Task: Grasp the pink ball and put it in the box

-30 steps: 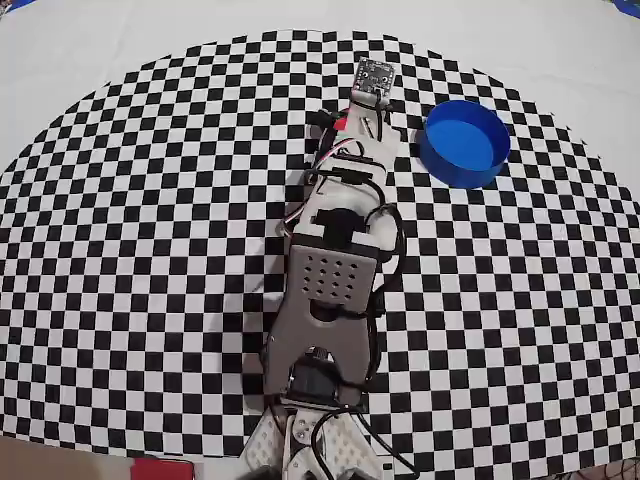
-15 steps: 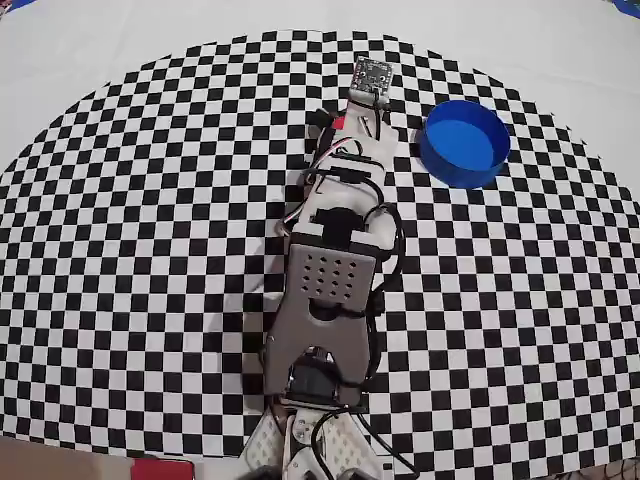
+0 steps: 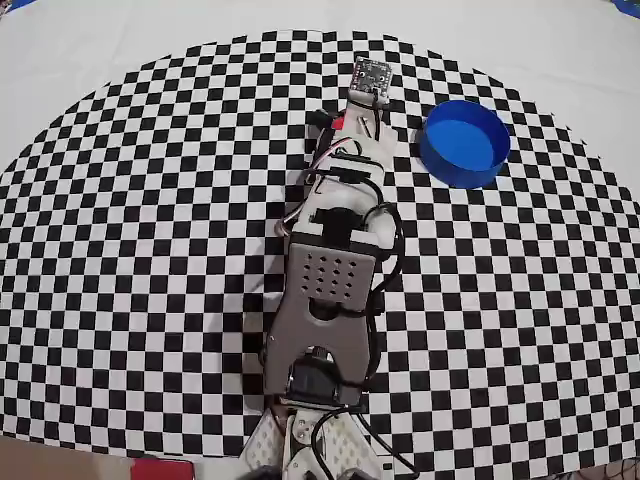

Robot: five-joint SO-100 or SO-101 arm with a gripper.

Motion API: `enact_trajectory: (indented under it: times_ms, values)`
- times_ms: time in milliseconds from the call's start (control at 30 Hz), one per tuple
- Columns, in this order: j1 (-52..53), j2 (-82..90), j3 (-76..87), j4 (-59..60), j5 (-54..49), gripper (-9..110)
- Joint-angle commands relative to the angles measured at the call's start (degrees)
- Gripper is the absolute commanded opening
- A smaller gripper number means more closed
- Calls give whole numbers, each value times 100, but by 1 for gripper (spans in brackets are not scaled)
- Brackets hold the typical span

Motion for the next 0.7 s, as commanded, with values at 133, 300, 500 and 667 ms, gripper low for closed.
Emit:
enact_trajectory:
  times_ms: [133,300,500,667]
  values:
    - [-18,18,-229,-44,-53,32]
    - [-18,0,-229,-44,-53,32]
    - [-18,0,-229,-44,-53,32]
    - [-18,-9,-229,-44,-53,32]
